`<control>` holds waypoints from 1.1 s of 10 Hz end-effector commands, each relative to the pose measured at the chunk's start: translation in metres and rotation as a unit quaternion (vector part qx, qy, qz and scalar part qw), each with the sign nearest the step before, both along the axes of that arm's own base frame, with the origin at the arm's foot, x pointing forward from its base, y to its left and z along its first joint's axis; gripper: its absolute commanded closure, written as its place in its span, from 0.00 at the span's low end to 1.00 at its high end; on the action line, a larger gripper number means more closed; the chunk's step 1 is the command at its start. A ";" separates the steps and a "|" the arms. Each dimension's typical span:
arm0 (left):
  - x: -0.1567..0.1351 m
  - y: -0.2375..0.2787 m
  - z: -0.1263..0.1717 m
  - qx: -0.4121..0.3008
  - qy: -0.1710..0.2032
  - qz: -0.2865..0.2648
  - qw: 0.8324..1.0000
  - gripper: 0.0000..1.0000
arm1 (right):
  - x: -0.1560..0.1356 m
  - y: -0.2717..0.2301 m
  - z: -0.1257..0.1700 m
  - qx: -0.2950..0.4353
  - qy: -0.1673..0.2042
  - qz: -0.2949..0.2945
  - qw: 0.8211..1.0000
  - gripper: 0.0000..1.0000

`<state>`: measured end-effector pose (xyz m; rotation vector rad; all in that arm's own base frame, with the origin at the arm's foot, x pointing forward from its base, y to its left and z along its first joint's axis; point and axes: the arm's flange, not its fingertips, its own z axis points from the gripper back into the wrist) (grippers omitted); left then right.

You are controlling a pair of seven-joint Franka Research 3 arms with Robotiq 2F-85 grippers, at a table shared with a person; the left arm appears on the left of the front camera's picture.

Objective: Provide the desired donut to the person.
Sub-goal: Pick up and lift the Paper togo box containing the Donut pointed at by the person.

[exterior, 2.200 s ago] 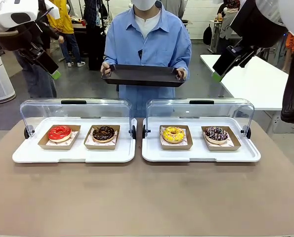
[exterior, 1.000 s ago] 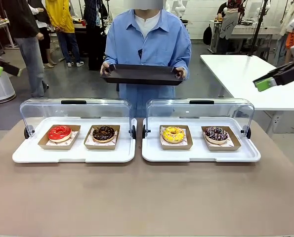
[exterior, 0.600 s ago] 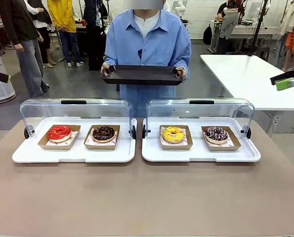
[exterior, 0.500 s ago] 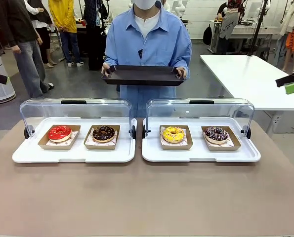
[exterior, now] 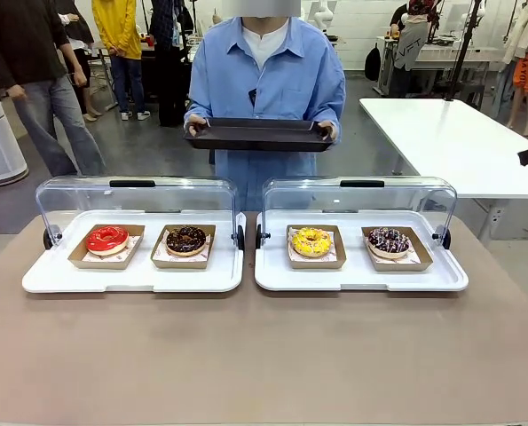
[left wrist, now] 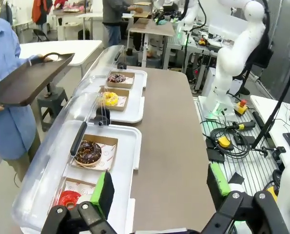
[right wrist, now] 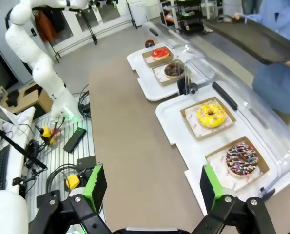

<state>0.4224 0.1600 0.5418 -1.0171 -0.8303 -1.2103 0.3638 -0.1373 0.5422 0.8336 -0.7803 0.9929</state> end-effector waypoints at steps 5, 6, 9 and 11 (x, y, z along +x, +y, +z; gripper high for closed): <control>-0.004 0.008 -0.009 0.003 -0.020 -0.015 1.000 0.00 | -0.002 -0.005 0.014 0.046 -0.028 -0.001 0.999 0.00; -0.003 0.007 -0.009 0.008 -0.021 -0.016 1.000 0.00 | -0.003 -0.004 0.017 0.049 -0.032 0.000 0.998 0.00; -0.004 0.004 -0.007 0.015 -0.014 0.005 1.000 0.00 | -0.002 -0.002 0.014 0.044 -0.025 0.004 0.999 0.00; -0.001 0.005 -0.005 -0.001 -0.007 -0.007 1.000 0.00 | -0.004 -0.002 0.015 0.040 -0.020 -0.004 0.999 0.00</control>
